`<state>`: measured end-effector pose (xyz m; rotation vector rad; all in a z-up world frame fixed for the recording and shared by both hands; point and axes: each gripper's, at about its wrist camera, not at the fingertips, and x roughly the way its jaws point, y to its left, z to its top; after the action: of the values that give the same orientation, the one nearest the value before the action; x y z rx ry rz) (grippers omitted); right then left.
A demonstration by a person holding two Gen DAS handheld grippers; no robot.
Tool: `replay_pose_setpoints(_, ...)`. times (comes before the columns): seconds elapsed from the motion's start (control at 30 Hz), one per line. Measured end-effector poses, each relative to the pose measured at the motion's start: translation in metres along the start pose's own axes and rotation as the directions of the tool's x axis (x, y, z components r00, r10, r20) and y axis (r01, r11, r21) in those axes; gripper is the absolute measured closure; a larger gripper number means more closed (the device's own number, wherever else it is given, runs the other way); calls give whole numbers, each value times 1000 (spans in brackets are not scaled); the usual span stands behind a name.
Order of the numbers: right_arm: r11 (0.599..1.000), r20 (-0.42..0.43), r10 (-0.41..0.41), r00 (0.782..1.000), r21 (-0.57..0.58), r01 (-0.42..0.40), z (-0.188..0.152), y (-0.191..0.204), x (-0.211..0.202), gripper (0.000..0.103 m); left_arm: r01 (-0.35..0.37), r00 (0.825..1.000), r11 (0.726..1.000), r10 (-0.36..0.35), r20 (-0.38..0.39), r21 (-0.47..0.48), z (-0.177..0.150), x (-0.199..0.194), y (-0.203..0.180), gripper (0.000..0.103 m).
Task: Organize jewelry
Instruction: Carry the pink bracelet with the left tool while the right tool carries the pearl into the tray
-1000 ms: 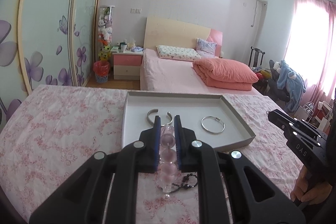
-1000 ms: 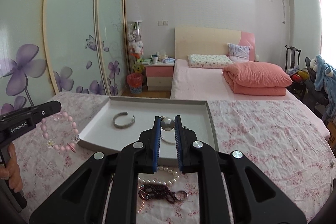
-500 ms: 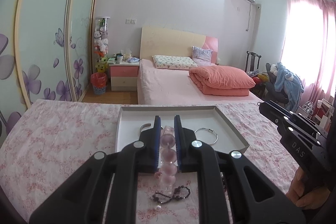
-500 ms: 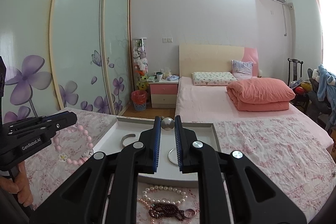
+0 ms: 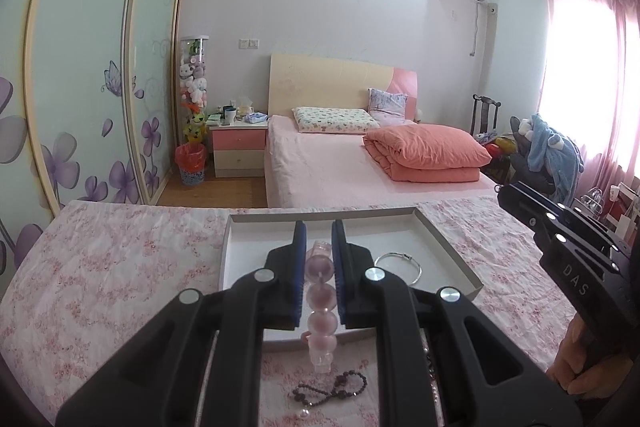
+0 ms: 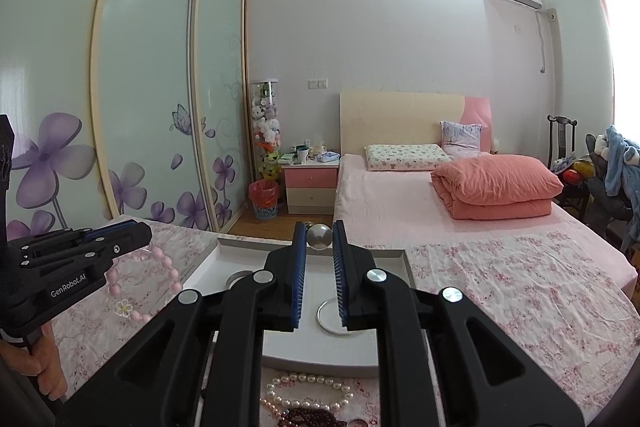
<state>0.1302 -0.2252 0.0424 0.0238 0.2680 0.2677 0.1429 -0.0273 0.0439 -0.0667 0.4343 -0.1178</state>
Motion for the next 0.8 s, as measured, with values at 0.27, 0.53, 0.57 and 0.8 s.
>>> replay_pose_setpoints(0.27,999,-14,-9,1000,38,10,3,-7,28,89,-15,1000,1000,15,-25,-19,8,33,8,90)
replay_pose_setpoints(0.53,999,-97,-15,995,50,20,-10,-7,74,89,-27,997,999,24,-71,-41,8,72,15,90)
replay_pose_setpoints(0.57,998,-111,-13,994,53,19,-12,-8,80,89,-28,997,999,25,-78,-44,8,77,16,90)
replay_pose_setpoints(0.8,996,-205,3,979,90,16,-22,-14,113,89,-30,994,999,25,-111,-38,7,109,17,90)
